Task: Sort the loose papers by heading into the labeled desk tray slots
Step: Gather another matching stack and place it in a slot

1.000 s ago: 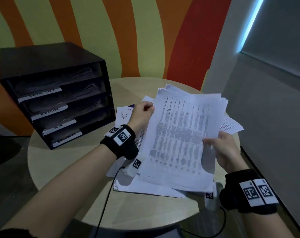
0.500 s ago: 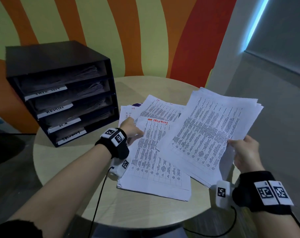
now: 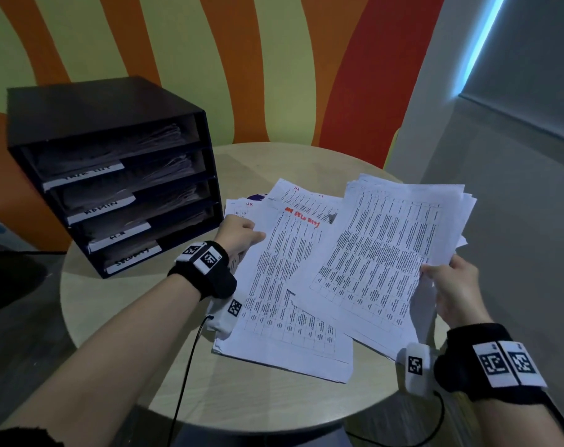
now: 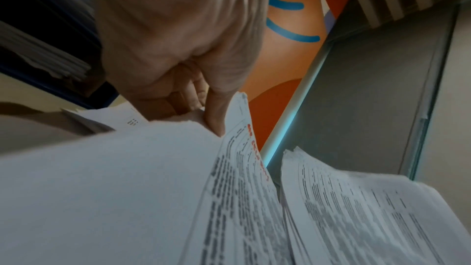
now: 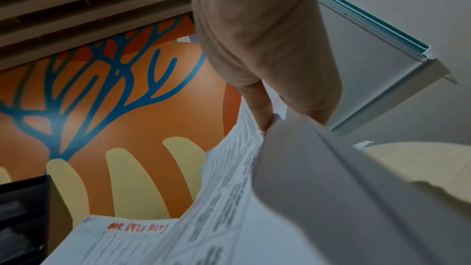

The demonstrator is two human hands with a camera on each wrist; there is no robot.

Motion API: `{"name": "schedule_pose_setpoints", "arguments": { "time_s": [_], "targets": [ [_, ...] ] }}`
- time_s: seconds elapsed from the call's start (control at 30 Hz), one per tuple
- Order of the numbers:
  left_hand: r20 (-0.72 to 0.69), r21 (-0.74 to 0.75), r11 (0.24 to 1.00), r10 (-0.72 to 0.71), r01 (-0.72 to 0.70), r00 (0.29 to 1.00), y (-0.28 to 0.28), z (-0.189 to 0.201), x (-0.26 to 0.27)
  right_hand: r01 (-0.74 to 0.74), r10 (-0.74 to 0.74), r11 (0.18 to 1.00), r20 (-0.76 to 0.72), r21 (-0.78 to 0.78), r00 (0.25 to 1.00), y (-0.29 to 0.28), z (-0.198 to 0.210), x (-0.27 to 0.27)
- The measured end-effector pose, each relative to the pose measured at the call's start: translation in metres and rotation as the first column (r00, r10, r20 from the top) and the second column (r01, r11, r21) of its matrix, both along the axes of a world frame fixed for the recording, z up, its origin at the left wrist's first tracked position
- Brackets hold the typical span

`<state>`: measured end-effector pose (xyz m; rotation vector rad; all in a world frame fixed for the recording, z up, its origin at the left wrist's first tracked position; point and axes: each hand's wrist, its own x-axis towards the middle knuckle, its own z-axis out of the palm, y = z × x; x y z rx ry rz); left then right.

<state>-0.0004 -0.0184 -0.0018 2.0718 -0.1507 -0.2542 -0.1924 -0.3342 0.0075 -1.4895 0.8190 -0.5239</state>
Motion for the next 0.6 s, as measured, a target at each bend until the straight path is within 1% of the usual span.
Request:
{"name": "schedule_pose_setpoints", "arguments": {
  "time_s": [0.1, 0.17, 0.2, 0.27, 0.3, 0.37, 0.43, 0.5, 0.6],
  "targets": [
    [-0.002, -0.045, 0.997, 0.062, -0.062, 0.998, 0.007, 0.003, 0.001, -0.014, 0.014, 1.000, 0.002, 0.003, 1.000, 0.000, -0.002, 0.001],
    [0.014, -0.001, 0.995, 0.099, -0.099, 0.995, 0.008, 0.004, -0.003, -0.021, 0.021, 1.000, 0.007, 0.006, 1.000, 0.000, -0.002, 0.001],
    [0.011, 0.043, 0.995, 0.091, -0.091, 0.996, 0.008, 0.004, -0.005, -0.026, 0.026, 1.000, 0.009, 0.006, 1.000, 0.000, -0.002, 0.001],
    [0.024, 0.181, 0.984, -0.008, 0.004, 1.000, 0.008, 0.006, -0.008, -0.040, 0.040, 0.999, 0.018, 0.006, 0.999, 0.000, -0.003, 0.001],
    [0.035, 0.226, 0.973, -0.057, 0.047, 0.998, 0.007, 0.007, -0.010, -0.047, 0.047, 0.999, 0.024, 0.003, 0.999, 0.000, -0.003, 0.001],
    [0.007, 0.252, 0.963, -0.104, 0.099, 0.995, 0.006, 0.010, -0.010, -0.055, 0.055, 0.998, 0.031, -0.006, 0.998, -0.002, -0.004, 0.001],
    [-0.028, 0.267, 0.957, -0.107, 0.111, 0.994, 0.004, 0.012, -0.007, -0.052, 0.052, 0.999, 0.034, -0.004, 0.998, -0.003, -0.006, 0.002],
    [-0.049, 0.288, 0.953, -0.081, 0.092, 0.996, 0.004, 0.010, -0.003, -0.053, 0.053, 0.999, 0.034, -0.009, 0.998, -0.005, -0.008, 0.002],
    [-0.033, 0.317, 0.946, -0.063, 0.070, 0.997, 0.004, 0.008, -0.002, -0.060, 0.060, 0.998, 0.022, -0.022, 0.998, -0.004, -0.009, 0.003]
  ]
}}
